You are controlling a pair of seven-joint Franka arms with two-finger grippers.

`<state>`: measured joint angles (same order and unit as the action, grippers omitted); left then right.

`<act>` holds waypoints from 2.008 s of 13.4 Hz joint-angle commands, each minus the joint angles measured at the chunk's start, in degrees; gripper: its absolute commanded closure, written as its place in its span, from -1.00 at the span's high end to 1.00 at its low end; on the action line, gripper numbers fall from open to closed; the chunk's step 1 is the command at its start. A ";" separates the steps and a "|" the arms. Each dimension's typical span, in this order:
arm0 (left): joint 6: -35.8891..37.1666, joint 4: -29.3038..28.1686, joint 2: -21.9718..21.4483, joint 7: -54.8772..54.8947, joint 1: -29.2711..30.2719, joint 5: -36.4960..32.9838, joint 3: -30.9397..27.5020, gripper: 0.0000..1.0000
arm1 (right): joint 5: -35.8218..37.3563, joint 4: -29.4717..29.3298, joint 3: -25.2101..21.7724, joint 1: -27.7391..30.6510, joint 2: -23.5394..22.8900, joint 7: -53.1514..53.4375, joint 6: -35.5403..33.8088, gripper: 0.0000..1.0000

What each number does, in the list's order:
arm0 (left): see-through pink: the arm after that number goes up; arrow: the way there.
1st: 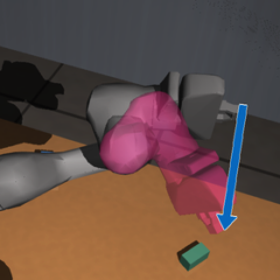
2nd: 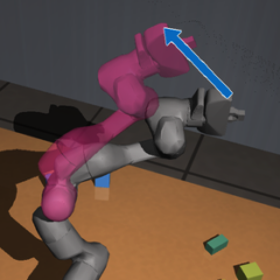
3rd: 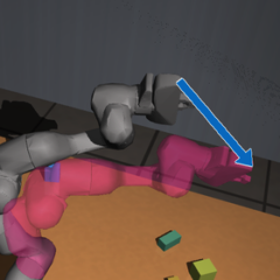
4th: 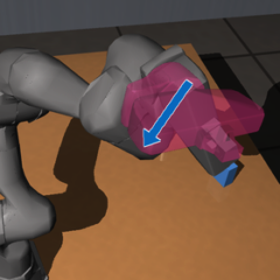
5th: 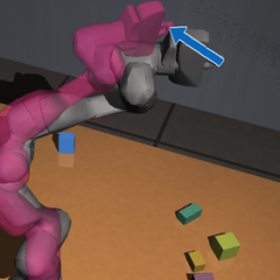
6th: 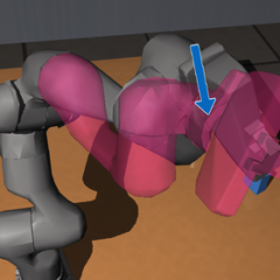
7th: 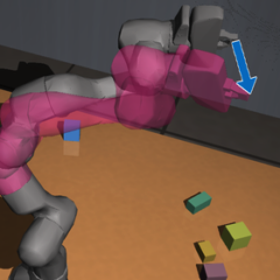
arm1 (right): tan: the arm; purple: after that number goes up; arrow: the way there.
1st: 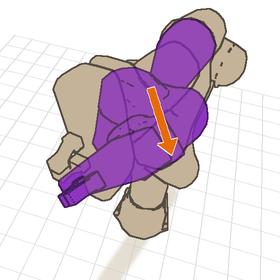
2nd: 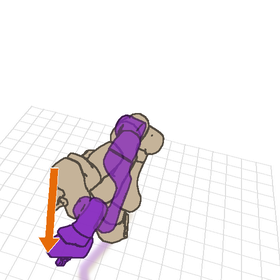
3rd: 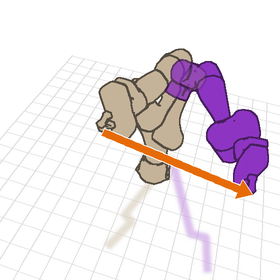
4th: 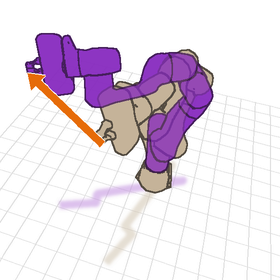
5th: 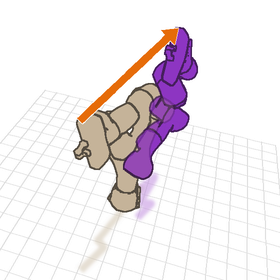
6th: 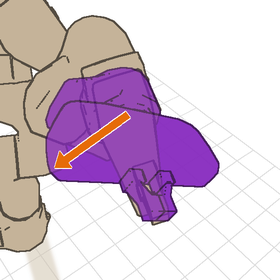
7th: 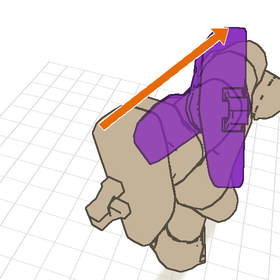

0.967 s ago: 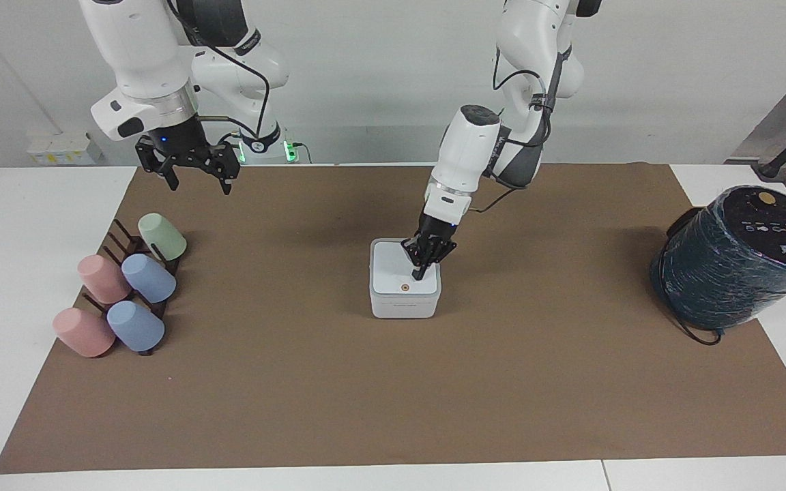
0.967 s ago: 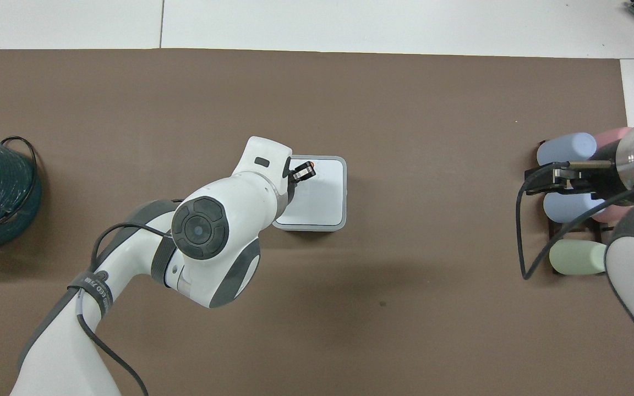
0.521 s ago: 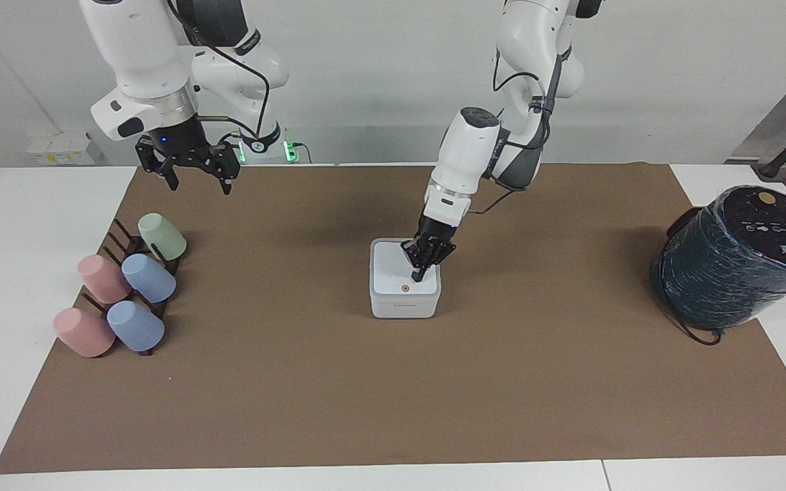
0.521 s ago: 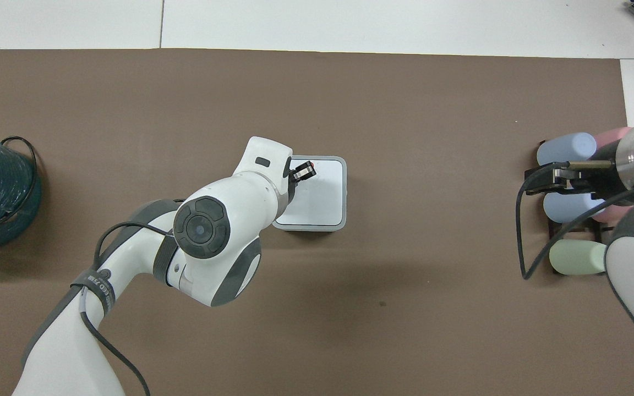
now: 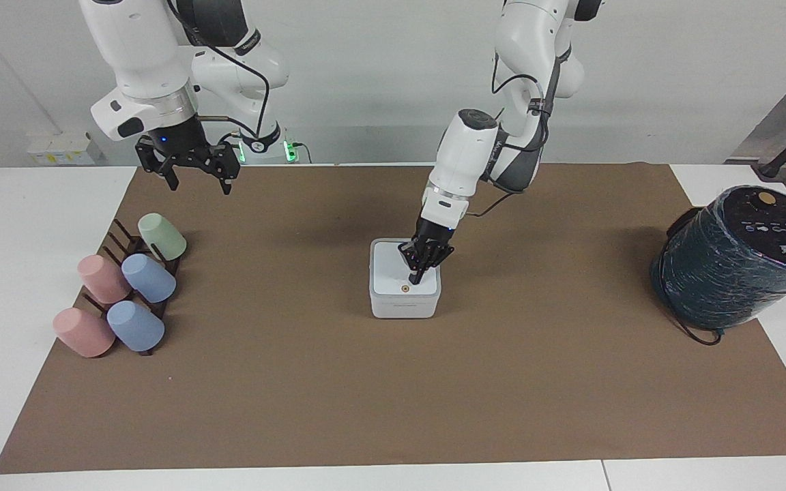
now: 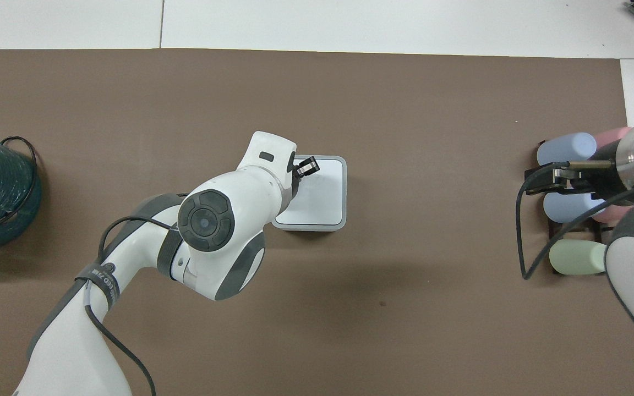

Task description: Close trash can lid

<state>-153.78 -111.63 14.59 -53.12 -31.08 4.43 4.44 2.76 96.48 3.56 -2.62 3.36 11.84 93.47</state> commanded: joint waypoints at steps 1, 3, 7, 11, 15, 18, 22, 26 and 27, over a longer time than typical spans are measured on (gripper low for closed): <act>8.20 7.72 3.25 0.56 1.10 0.06 -0.04 -0.81 | -1.09 0.73 -0.05 0.42 0.86 -1.11 -0.31 1.00; 14.18 11.50 2.90 1.00 3.12 -0.03 0.13 -0.76 | -1.09 0.73 -0.05 0.42 0.86 -1.20 -0.31 1.00; 28.14 16.35 0.97 6.60 7.86 0.49 0.22 -0.75 | -1.09 0.73 -0.05 0.42 0.86 -1.20 -0.31 1.00; 44.67 21.80 0.08 20.57 14.54 1.37 0.13 -0.65 | -1.09 0.73 -0.05 0.42 0.86 -1.20 -0.31 1.00; 53.56 21.02 -3.42 36.14 20.96 1.29 -0.48 -0.61 | -1.09 0.73 -0.05 0.42 0.86 -1.20 -0.31 1.00; 56.92 20.40 -4.40 42.29 25.00 0.50 -0.66 -0.60 | -1.09 0.73 -0.05 0.42 0.86 -1.20 -0.31 1.00; 58.50 19.52 -6.50 48.55 30.02 0.41 -1.01 -0.54 | -1.09 0.73 -0.05 0.42 0.86 -1.20 -0.31 1.00; 59.64 19.52 -10.54 48.55 31.17 -2.03 -1.01 -0.45 | -1.09 0.73 -0.05 0.42 0.86 -1.11 -0.31 1.00; 60.43 19.52 -11.68 48.55 30.90 -3.27 -1.01 -0.39 | -1.09 0.73 -0.05 0.42 0.86 -1.20 -0.31 1.00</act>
<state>-95.04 -90.35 6.84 -5.28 -0.31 3.41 3.22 2.76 96.48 3.56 -2.62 3.36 11.84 93.47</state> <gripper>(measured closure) 0.722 0.000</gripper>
